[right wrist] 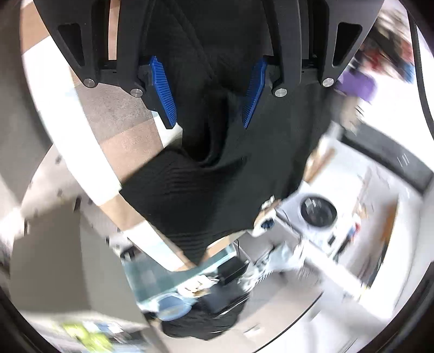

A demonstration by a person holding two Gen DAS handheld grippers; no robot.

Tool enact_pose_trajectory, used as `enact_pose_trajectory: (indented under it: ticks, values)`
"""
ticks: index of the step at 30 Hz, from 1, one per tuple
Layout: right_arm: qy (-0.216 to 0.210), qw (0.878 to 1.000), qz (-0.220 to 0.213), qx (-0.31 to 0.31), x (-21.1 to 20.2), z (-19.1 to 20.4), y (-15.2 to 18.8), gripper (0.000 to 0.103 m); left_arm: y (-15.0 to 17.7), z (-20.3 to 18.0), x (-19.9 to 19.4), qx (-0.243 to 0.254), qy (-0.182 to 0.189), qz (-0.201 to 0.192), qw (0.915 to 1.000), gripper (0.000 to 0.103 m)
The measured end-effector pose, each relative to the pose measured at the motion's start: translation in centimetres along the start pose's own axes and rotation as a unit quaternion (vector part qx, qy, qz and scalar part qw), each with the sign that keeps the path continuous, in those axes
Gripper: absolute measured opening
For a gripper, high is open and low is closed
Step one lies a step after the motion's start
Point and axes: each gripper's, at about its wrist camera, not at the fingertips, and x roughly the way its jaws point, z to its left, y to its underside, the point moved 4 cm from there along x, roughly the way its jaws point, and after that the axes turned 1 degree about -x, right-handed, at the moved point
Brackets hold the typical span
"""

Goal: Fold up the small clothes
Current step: 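Lift the sleeve with the right tool and fold it across the body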

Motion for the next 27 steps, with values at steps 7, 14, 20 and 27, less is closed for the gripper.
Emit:
enact_pose_trajectory:
  ticks: [7, 14, 20, 27]
  values:
    - [-0.038, 0.994, 0.05, 0.095, 2.4, -1.2, -1.3, 0.052, 0.1, 0.6, 0.4, -0.004, 0.0, 0.007, 1.0, 0.102]
    - [-0.024, 0.995, 0.025, 0.091, 3.7, -0.1, -2.4, 0.005, -0.3, 1.0, 0.6, -0.009, -0.003, 0.006, 0.9999, 0.102]
    - [0.069, 0.995, -0.062, 0.024, 0.5, 0.9, -6.4, 0.005, -0.7, 1.4, 0.3, -0.008, -0.004, -0.001, 1.0, 0.102]
    - [0.161, 0.972, -0.108, -0.135, -0.7, 7.4, -10.0, 0.005, -0.7, 1.4, -0.1, -0.009, -0.001, -0.006, 0.9999, 0.102]
